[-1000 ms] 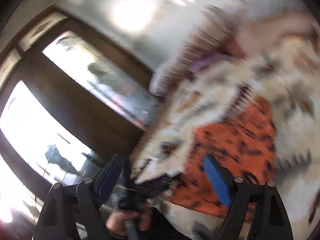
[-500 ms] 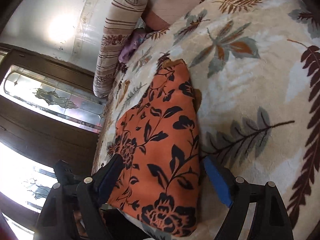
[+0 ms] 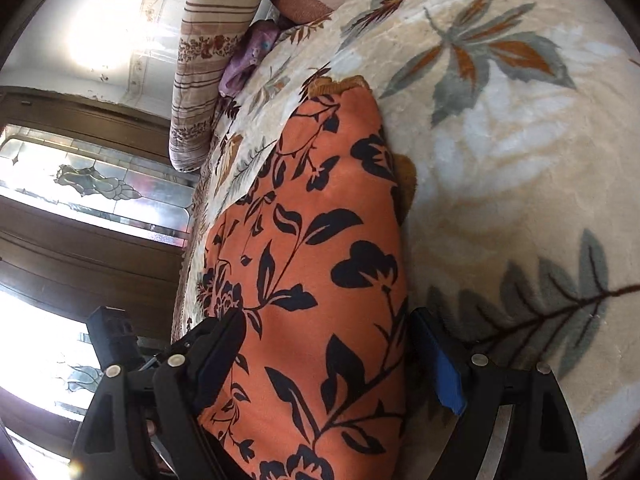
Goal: Fold small clothes
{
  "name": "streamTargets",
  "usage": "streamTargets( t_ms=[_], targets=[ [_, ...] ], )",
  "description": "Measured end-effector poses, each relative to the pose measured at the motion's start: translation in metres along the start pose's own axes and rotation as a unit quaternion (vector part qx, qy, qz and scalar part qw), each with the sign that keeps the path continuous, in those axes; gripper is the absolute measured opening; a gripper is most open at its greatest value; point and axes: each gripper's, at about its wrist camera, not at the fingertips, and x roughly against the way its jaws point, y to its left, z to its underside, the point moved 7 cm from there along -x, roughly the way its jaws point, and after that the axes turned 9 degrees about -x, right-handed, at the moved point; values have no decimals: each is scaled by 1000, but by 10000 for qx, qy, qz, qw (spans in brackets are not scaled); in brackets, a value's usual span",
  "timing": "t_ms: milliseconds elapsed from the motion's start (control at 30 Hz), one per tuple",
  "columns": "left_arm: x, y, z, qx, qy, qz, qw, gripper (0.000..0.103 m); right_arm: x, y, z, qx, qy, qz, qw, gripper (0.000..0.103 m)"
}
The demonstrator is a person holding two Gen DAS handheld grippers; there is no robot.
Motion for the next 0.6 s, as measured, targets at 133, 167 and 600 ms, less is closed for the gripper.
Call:
streamTargets(
  t_ms=[133, 167, 600],
  targets=[
    [-15, 7, 5, 314, 180, 534, 9979, 74, -12, 7, -4, 267, 11, 346, 9990, 60],
    [-15, 6, 4, 280, 150, 566, 9979, 72, -13, 10, -4, 369, 26, 470, 9982, 54],
    [8, -56, -43, -191, -516, 823, 9951, 31, 64, 80, -19, 1595, -787, 534, 9826, 34]
  ],
)
